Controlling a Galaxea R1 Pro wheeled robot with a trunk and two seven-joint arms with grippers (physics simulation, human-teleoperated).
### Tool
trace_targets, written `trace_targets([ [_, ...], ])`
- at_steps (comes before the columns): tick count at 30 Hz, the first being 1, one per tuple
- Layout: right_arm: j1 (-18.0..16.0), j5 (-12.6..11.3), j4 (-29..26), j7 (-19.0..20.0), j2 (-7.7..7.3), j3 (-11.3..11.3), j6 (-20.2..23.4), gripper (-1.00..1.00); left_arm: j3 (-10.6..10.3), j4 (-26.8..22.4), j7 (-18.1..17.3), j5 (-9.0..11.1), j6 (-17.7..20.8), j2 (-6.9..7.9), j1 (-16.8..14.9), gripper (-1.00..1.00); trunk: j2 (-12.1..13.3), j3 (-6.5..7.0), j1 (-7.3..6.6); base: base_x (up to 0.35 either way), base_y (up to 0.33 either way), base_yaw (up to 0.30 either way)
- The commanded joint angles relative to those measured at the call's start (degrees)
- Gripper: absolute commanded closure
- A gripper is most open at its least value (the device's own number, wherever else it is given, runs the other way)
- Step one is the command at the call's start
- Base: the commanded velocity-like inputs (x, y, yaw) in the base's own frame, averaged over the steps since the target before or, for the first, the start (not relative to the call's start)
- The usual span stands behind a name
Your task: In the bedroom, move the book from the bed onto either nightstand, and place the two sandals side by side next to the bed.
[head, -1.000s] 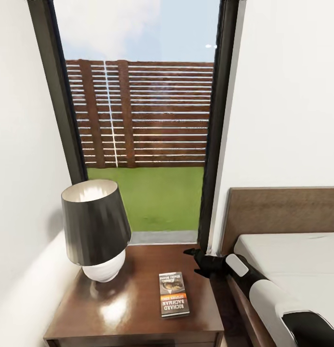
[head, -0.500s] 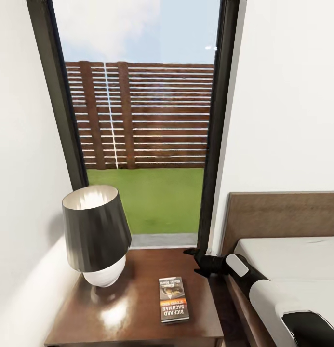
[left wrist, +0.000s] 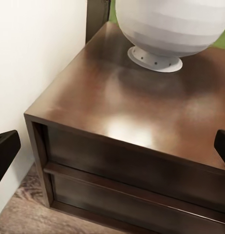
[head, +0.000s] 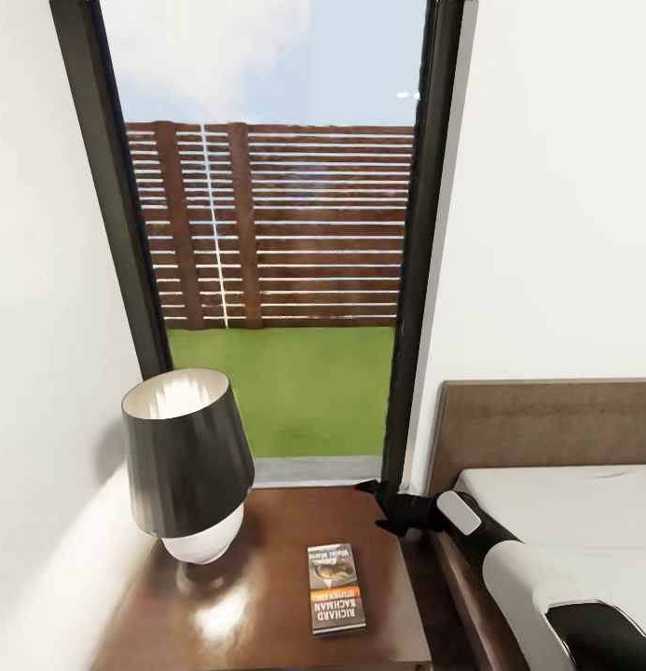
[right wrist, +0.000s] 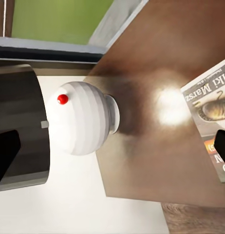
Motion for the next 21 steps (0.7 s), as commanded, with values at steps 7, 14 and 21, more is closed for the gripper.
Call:
trace_targets([
  [7,-0.03,0.05,0.01,0.30,-0.07,0.48,0.01,-1.00,0.11,0.06,-0.59,0.49,-0.04,0.01,-0.04,-1.00,2.79,1.20,-1.55,0.000,0.000,0.000],
  [14,-0.03,0.08,0.01,0.26,-0.07,0.48,0.01,-1.00,0.11,0.06,-0.59,0.49,-0.04,0.01,-0.04,-1.00,5.60,2.46,-3.09,0.000,0.000,0.000],
  [21,-0.03,0.04,-0.01,0.38,-0.07,0.48,0.01,-1.00,0.11,0.06,-0.61,0.49,-0.04,0.01,-0.04,-1.00,8.41,3.72,-4.63,0.000,0.000,0.000],
])
